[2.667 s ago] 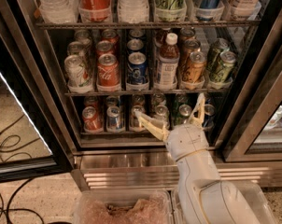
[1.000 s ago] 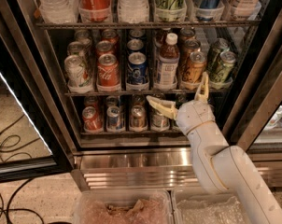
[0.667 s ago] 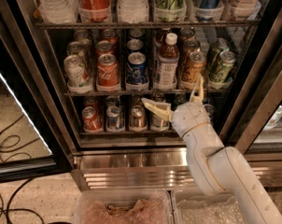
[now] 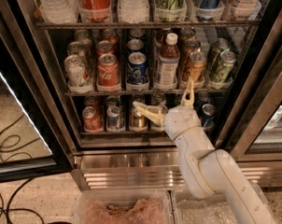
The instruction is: Pick blue plastic bottle from middle shelf of fridge
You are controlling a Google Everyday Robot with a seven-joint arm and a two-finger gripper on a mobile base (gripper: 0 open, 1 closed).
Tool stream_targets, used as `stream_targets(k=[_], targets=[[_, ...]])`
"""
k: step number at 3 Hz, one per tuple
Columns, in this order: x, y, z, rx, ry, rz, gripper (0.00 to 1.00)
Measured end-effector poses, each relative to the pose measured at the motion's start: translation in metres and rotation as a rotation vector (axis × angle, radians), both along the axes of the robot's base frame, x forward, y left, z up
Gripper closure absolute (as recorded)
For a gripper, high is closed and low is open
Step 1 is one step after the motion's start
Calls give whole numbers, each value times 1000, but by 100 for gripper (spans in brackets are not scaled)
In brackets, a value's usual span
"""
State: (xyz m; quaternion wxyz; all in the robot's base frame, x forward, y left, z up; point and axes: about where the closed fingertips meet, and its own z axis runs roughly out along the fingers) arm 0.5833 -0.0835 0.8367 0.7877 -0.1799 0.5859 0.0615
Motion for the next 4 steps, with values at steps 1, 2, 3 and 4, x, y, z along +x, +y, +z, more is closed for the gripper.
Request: stream_targets(k=[1, 2, 3, 4], targets=[[0, 0, 0, 0, 0, 0, 17], [0, 0, 0, 0, 0, 0, 9], [0, 0, -1, -2, 0, -1, 6], [3, 0, -5, -1, 9, -12, 7]])
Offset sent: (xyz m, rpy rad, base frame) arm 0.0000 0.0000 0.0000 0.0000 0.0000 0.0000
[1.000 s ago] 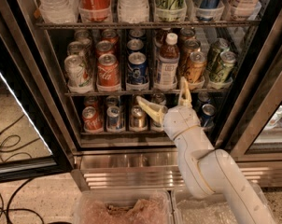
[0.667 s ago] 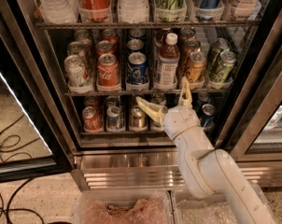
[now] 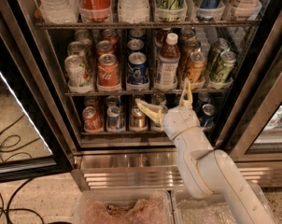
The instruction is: Pick blue plastic bottle from middle shelf of fridge
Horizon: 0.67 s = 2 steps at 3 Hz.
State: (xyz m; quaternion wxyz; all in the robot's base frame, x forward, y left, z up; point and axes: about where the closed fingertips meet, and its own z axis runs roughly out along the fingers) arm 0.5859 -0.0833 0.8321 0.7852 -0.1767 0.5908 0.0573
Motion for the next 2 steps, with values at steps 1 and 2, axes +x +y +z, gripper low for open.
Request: stream_targets(k=[1, 2], targets=[[13, -5, 9, 14, -18, -32, 6], [26, -11, 20, 27, -43, -69, 8]])
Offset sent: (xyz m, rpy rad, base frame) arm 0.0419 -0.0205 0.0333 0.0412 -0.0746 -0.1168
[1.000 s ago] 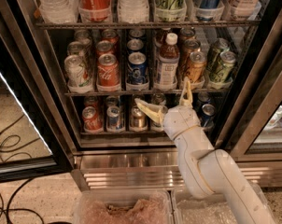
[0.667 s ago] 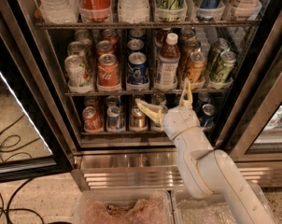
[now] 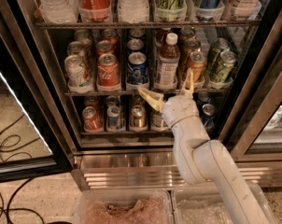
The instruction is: Pick blue plastic bottle from middle shelf of fridge
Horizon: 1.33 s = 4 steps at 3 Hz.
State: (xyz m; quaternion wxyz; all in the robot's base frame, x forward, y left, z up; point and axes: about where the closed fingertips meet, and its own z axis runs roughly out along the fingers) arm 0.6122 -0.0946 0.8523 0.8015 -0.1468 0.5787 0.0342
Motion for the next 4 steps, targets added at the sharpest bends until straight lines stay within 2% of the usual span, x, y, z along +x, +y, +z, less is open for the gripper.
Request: stream_targets(k=[1, 4], targets=[[6, 0, 4, 6, -8, -11, 20], [6, 0, 3, 5, -8, -14, 31]])
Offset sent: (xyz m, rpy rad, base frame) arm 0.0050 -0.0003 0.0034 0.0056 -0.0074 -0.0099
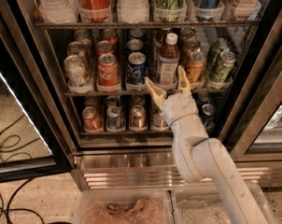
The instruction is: Pick blue plastic bottle from middle shelf of fridge
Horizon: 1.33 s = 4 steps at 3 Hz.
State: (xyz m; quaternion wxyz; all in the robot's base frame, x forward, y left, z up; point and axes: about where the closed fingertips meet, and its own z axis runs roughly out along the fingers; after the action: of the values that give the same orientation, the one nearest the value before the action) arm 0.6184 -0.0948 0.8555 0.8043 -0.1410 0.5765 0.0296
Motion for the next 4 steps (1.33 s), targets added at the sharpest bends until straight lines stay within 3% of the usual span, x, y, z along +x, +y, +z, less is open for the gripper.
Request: stream_targets(k=[4], targets=[[16, 0, -3, -21, -12, -25, 27]])
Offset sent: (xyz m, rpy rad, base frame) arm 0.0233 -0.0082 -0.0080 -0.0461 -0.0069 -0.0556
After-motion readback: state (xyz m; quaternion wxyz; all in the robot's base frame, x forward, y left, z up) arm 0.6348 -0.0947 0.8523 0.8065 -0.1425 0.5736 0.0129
